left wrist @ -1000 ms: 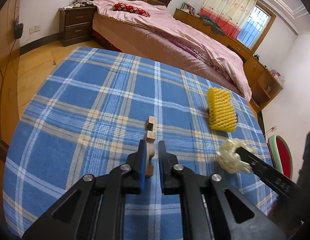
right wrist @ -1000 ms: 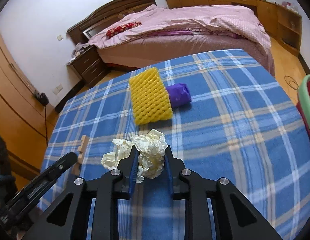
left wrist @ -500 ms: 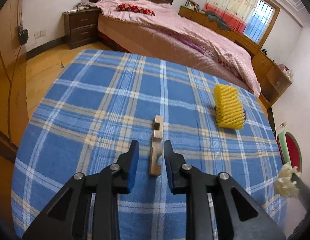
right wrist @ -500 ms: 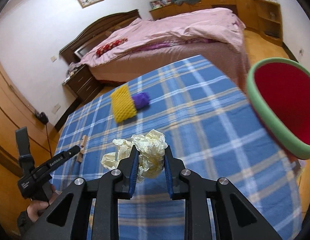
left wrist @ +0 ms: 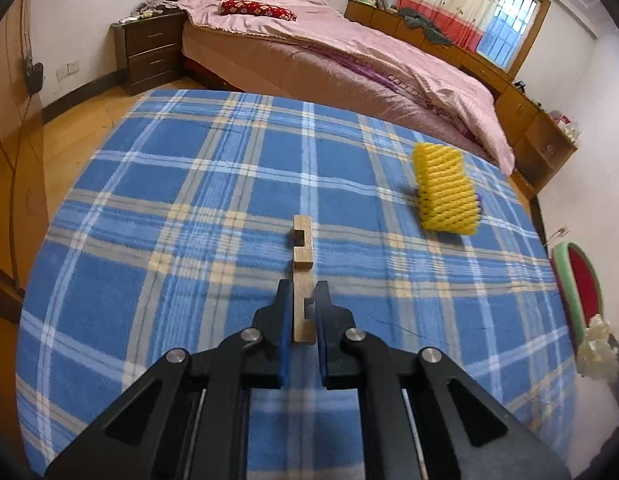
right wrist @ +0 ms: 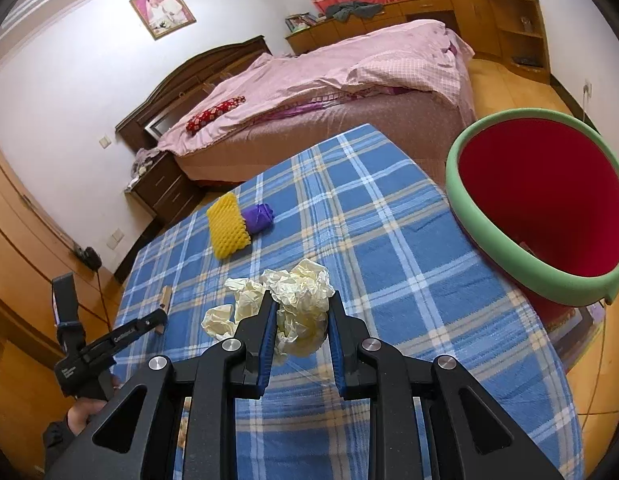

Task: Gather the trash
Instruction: 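Carry the wooden piece and crumpled bag over the red bucket with both grippers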

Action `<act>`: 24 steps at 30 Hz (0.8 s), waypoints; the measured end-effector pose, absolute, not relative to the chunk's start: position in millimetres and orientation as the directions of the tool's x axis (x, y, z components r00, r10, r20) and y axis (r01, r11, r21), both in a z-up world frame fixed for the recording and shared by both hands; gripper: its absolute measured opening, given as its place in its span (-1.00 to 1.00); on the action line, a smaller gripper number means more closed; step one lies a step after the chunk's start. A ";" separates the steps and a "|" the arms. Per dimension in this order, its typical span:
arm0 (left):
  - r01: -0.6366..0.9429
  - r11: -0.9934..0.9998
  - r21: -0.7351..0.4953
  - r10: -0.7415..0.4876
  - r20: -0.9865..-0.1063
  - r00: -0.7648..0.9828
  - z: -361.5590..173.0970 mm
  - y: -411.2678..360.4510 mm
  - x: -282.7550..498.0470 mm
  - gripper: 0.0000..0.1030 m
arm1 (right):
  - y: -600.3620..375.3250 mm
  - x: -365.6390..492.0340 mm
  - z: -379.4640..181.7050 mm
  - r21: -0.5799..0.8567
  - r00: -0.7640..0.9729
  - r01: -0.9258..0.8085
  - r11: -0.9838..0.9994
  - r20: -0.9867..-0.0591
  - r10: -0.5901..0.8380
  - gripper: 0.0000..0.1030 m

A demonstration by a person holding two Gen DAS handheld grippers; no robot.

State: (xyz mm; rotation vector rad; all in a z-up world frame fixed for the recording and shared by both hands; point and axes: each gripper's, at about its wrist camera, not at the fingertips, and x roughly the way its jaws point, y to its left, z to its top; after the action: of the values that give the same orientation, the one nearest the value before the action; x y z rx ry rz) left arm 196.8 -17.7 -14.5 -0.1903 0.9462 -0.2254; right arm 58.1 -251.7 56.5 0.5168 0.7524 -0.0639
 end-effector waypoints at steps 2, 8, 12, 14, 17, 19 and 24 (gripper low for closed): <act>0.114 0.953 -0.280 -0.294 -0.770 0.566 -8.4 -18.7 188.9 -0.81 | -254.7 54.7 57.1 0.435 0.738 0.236 0.869 -0.662 0.131 -0.53; 0.173 0.928 -0.332 -0.367 -0.718 0.591 25.8 -33.6 160.1 -0.81 | -265.8 37.0 62.5 0.460 0.759 0.242 0.854 -0.638 0.129 -0.53; 0.211 0.907 -0.364 -0.415 -0.689 0.594 45.2 -52.7 142.2 -0.81 | -278.4 20.0 71.0 0.473 0.785 0.252 0.844 -0.610 0.108 -0.53; 0.242 0.890 -0.386 -0.451 -0.673 0.586 53.4 -67.0 132.5 -0.82 | -286.2 11.7 75.0 0.477 0.798 0.263 0.839 -0.596 0.089 -0.53; 0.296 0.871 -0.393 -0.491 -0.660 0.569 63.4 -91.3 121.4 -0.82 | -300.9 -1.7 79.3 0.489 0.815 0.282 0.826 -0.577 0.063 -0.53; 0.328 0.857 -0.398 -0.516 -0.655 0.553 69.6 -107.8 115.0 -0.82 | -312.3 -11.0 80.6 0.497 0.825 0.298 0.815 -0.564 0.042 -0.53; 0.418 0.820 -0.390 -0.567 -0.651 0.504 82.1 -156.3 105.2 -0.82 | -340.9 -30.3 81.4 0.515 0.835 0.345 0.784 -0.550 -0.006 -0.53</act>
State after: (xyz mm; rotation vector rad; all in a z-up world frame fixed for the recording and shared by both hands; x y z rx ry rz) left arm 105.2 -156.3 82.1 -0.1917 0.8553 -0.5984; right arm -30.3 -340.9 81.4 0.6479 0.5584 -0.2008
